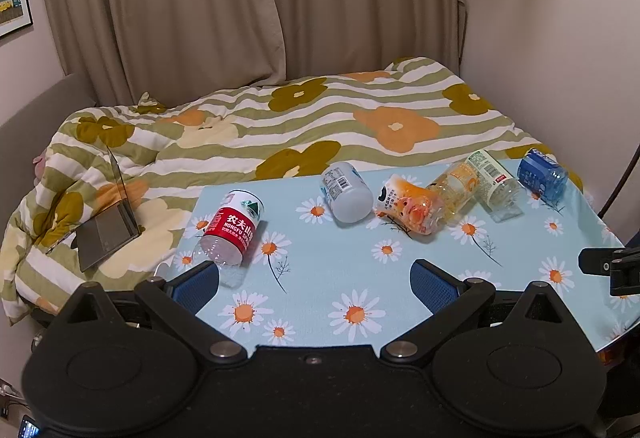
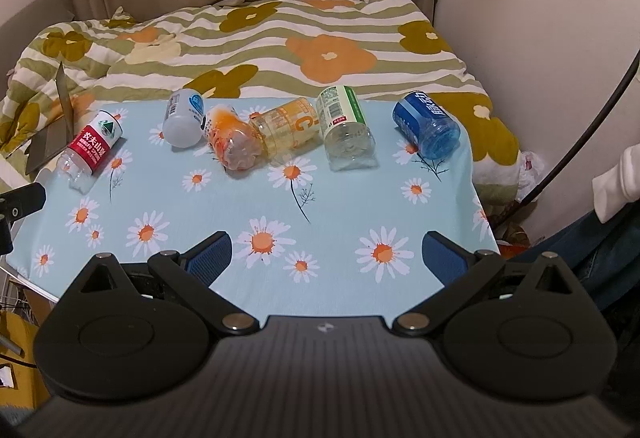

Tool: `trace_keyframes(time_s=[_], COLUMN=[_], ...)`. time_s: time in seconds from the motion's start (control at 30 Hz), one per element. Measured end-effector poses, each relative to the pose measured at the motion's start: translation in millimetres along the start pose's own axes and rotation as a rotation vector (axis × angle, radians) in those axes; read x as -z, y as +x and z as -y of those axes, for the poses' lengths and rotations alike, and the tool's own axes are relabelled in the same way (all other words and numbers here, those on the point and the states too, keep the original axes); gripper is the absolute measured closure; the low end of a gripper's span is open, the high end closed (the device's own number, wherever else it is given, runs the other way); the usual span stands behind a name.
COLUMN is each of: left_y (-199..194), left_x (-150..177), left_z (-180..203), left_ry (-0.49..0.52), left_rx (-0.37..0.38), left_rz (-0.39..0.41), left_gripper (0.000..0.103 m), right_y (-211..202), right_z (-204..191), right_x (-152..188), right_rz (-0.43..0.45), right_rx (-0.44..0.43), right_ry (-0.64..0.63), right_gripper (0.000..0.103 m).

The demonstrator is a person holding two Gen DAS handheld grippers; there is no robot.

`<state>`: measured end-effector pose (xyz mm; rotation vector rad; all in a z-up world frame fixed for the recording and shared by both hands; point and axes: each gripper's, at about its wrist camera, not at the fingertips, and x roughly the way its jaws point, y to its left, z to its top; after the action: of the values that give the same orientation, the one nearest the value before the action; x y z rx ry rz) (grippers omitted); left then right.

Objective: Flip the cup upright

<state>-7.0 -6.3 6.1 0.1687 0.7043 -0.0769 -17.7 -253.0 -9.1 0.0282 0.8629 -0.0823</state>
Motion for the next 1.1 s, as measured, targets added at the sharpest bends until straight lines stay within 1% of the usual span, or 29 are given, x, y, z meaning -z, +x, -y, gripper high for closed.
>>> trace_keyframes(time_s=[1.1], left_y=[3.4], left_x=[-1.7], left_z=[1.6], left_ry=[-0.009], left_rx=[0.011], left_rz=[-0.005], left_gripper=[0.0], right_y=[0.7], right_z=[-0.4], right_x=[0.0], right_rz=[-0.001], right_rx=[-0.001], right_ry=[0.002], right_gripper=[0.0])
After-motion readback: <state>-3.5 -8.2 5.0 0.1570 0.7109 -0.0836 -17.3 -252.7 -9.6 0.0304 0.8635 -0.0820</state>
